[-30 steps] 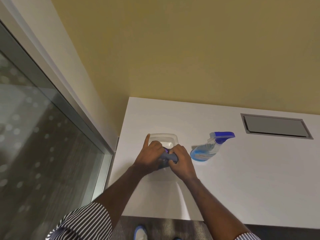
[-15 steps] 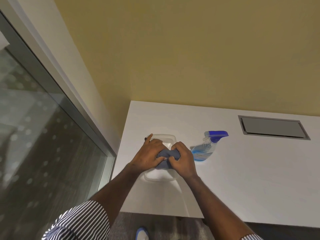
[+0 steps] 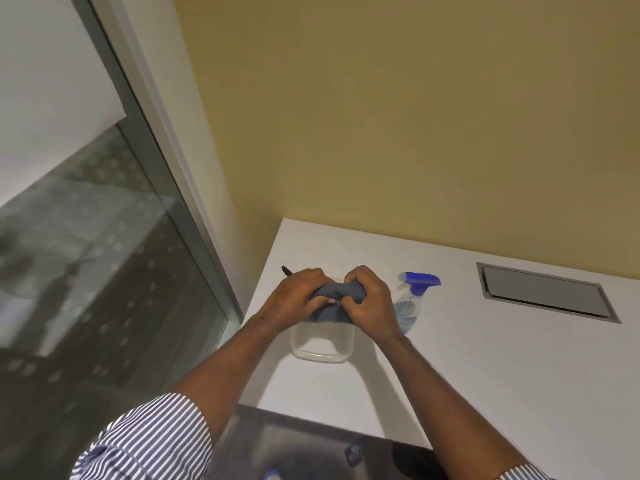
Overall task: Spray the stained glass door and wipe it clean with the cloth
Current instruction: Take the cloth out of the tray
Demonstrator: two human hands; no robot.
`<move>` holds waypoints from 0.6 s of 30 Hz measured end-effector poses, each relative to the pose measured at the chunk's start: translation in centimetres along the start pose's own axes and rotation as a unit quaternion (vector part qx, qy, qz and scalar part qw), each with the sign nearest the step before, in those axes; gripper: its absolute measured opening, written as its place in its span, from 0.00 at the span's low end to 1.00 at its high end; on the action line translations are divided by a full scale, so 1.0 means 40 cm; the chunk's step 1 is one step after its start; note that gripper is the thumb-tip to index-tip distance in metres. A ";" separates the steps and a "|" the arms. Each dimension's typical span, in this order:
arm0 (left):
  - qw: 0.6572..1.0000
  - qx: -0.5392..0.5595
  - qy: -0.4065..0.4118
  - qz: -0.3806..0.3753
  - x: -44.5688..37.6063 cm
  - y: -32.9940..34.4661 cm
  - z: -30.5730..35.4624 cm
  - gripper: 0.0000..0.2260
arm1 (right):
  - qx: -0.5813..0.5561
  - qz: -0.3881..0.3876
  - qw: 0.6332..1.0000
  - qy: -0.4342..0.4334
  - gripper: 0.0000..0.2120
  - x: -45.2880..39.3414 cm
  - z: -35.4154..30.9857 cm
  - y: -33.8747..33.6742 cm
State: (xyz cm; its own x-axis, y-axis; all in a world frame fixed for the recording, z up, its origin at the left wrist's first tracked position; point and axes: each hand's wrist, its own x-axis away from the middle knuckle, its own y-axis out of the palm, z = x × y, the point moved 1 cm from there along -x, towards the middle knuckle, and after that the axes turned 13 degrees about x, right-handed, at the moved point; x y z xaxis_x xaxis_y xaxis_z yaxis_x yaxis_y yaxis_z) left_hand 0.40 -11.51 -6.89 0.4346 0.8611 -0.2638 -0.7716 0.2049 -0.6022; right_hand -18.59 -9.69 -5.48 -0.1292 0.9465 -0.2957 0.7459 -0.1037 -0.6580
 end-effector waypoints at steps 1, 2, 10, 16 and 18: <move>1.000 0.001 0.002 0.009 0.009 -0.015 0.026 0.13 | -0.006 -0.002 1.000 -0.012 0.08 -0.002 -0.019 -0.015; 1.000 0.000 0.005 0.022 0.020 -0.030 0.051 0.13 | -0.012 -0.004 1.000 -0.024 0.07 -0.003 -0.038 -0.029; 0.992 -0.026 -0.008 0.120 0.160 -0.133 0.199 0.10 | -0.038 -0.052 0.988 -0.138 0.06 0.013 -0.199 -0.115; 0.982 -0.050 -0.035 0.178 0.303 -0.184 0.305 0.08 | -0.057 -0.111 0.974 -0.188 0.07 0.056 -0.310 -0.120; 0.976 -0.058 -0.042 0.205 0.359 -0.198 0.343 0.09 | -0.069 -0.132 0.967 -0.205 0.09 0.075 -0.351 -0.114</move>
State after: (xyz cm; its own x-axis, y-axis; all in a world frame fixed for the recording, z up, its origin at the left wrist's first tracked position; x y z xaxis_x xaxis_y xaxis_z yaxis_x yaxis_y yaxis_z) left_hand 6.38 5.60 4.42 0.0570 0.8958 -0.4407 -0.8122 -0.2151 -0.5423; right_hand -13.20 -2.08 6.36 -0.5541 0.7302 -0.3997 0.7287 0.1934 -0.6569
